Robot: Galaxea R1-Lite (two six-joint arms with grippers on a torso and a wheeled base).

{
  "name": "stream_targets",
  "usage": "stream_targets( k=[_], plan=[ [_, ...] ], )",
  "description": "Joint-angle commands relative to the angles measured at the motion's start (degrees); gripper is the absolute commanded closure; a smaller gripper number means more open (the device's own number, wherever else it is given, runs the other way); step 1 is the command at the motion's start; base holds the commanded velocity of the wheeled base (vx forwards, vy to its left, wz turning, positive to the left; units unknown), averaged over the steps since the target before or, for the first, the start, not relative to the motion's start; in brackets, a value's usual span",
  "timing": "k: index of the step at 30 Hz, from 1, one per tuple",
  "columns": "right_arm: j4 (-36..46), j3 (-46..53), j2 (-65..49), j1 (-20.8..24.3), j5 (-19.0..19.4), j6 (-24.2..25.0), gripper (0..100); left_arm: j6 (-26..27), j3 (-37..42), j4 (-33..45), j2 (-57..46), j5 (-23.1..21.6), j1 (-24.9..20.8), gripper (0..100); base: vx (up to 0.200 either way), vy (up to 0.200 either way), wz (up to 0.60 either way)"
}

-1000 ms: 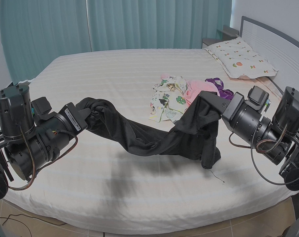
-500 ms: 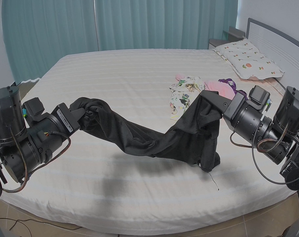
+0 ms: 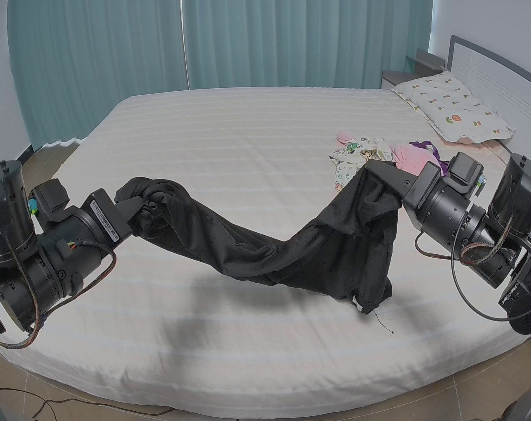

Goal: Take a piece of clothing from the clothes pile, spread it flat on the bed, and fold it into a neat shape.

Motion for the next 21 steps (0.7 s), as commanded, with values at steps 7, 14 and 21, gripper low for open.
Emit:
stream_targets(
  k=[7,14,21],
  plan=[
    [0.07,3.82,-1.61,-2.64,0.35,0.24,100,-0.64,2.10,-0.11,0.19,-0.15,0.68,100,0.000,0.086,0.00],
    [0.07,7.86,-3.80,-2.46,0.52,0.33,100,-1.52,2.54,-0.11,0.10,-0.32,0.15,100,-0.143,0.000,0.00],
    [0.15,12.43,-8.73,-0.18,0.87,0.42,100,-4.42,4.47,-0.20,-0.69,-0.23,-0.99,100,-0.200,0.000,0.00]
  ],
)
